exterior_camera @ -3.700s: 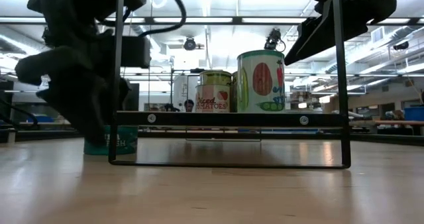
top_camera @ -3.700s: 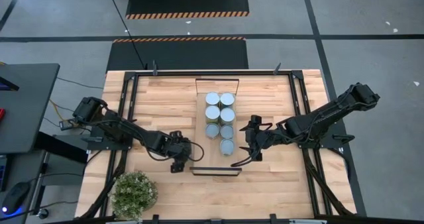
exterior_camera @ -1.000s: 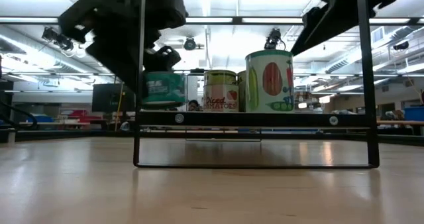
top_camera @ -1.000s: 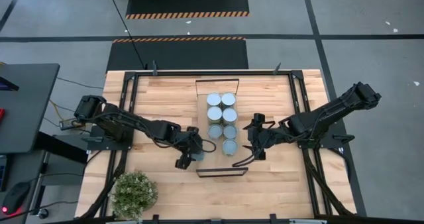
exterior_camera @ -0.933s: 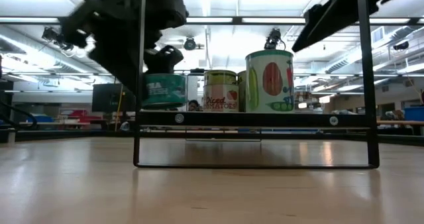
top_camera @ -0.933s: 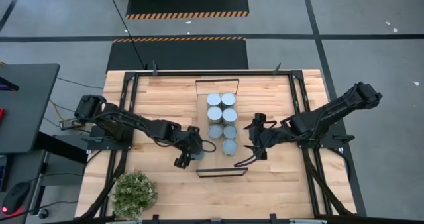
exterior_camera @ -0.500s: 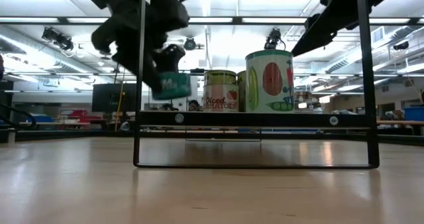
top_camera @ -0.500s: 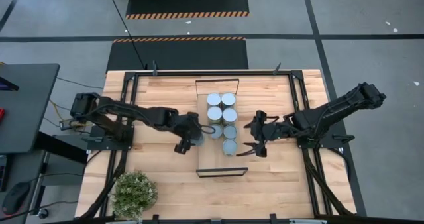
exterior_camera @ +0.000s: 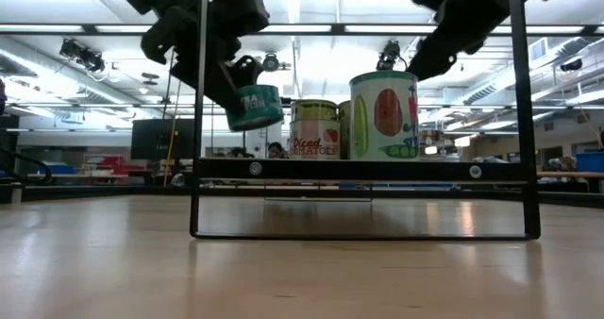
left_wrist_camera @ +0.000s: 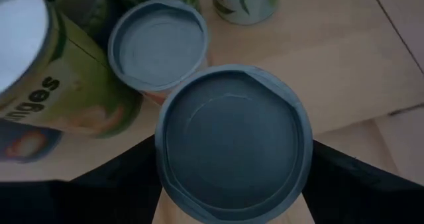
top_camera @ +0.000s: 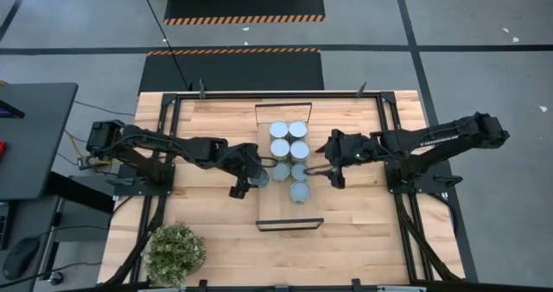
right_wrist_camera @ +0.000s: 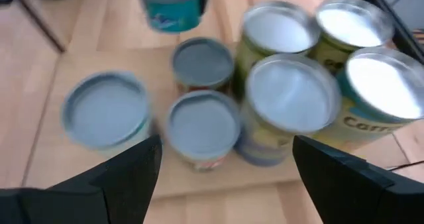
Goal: Pick and place cans onto a shelf
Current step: Put the canned tuna on the shelf
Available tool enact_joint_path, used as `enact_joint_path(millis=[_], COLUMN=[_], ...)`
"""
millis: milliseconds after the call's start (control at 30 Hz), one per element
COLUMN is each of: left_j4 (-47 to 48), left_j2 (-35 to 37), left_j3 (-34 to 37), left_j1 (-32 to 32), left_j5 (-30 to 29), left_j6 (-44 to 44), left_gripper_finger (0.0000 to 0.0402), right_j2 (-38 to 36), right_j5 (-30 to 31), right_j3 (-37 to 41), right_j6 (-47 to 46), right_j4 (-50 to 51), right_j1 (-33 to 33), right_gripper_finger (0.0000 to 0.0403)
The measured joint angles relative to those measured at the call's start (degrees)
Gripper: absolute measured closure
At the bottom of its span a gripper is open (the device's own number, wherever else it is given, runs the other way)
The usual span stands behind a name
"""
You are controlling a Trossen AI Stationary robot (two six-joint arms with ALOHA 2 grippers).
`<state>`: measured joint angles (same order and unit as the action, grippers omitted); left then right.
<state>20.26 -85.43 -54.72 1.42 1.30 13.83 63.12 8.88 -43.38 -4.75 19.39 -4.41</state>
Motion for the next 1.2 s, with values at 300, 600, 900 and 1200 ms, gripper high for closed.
enact_joint_path(millis=[300,600,900,1200], left_j4=[-3.61,-8.95,-10.88,-13.55], left_j2=[-0.06,-3.59,-7.17,-7.19], left_j3=[2.93,3.00,3.00,3.00], left_j1=[-0.05,2.58,6.60,7.17], left_j5=[1.52,5.11,6.16,4.51], left_j6=[-4.52,-10.64,-10.41,-11.51], left_gripper_finger=[0.0104,0.0104,0.0096,0.0047], right_j2=[0.74,0.74,0.74,0.74], right_j5=[-4.63,-6.97,-7.14,-7.14], right_j3=[0.82,0.75,0.75,0.75], right_j6=[0.26,1.72,0.80,-0.96], right_j4=[-2.39,-3.53,-3.64,-5.29], right_j1=[4.35,6.09,5.56,4.23], right_gripper_finger=[0.0055,0.0055,0.0055,0.0055])
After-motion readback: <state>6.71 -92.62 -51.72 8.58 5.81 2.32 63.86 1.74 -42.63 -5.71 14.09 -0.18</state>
